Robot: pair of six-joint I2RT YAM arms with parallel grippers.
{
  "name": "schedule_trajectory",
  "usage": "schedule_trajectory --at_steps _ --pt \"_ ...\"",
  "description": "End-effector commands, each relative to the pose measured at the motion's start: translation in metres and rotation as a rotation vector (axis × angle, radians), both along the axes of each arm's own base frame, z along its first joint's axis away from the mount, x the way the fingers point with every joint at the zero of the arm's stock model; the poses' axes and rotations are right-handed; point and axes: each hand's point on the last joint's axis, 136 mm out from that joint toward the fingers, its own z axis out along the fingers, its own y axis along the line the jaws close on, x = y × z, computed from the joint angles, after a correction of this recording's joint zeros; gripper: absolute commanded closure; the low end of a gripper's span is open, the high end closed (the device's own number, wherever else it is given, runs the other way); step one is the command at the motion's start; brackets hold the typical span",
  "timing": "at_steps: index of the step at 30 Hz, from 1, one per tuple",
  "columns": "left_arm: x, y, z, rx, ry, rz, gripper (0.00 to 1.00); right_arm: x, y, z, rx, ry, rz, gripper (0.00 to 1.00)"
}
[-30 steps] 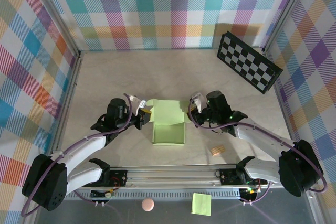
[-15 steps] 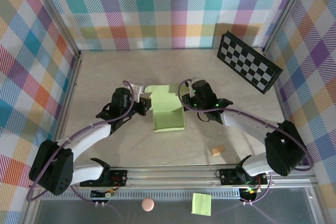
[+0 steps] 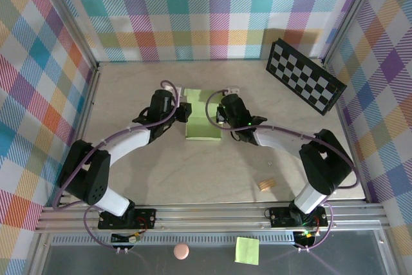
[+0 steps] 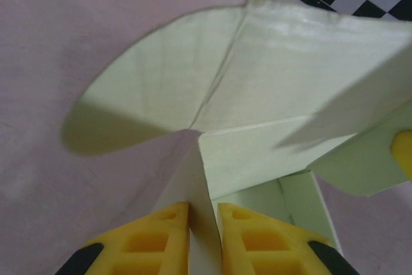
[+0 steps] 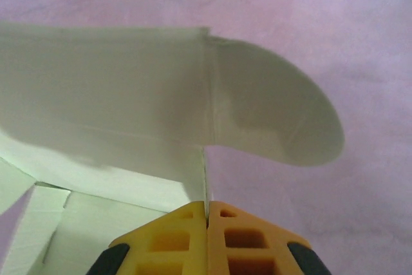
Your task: Fold the paper box
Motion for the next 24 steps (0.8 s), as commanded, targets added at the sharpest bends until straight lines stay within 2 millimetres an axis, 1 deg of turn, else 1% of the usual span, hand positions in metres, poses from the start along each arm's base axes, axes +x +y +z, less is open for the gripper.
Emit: schedule_trajectory --at_steps 1,4,6,10,14,19,24 --pt "0.014 -0.023 0.014 -0.013 -0.081 -0.067 0.81 0.021 0.028 0.04 0.067 -0.155 0.025 1.0" --pt "0.025 -0.031 0.007 -0.003 -0.086 -0.092 0.81 0.031 0.032 0.036 0.059 -0.181 0.011 1.0" --pt "0.03 -0.032 -0.002 0.017 -0.075 -0.089 0.81 0.035 0.033 0.033 0.047 -0.19 0.003 1.0" --pt "0.034 -0.03 -0.006 0.034 -0.078 -0.081 0.82 0.038 0.029 0.021 0.006 -0.19 -0.014 1.0" --pt "0.029 -0.025 -0.004 0.039 -0.086 -0.071 0.83 0.035 0.021 0.01 -0.016 -0.185 -0.033 1.0" --pt "0.019 -0.02 -0.003 0.03 -0.09 -0.074 0.84 0.028 0.018 0.007 0.001 -0.185 -0.037 1.0" --pt "0.01 -0.023 -0.005 0.001 -0.086 -0.09 0.84 0.021 0.016 0.006 0.016 -0.201 -0.043 1.0"
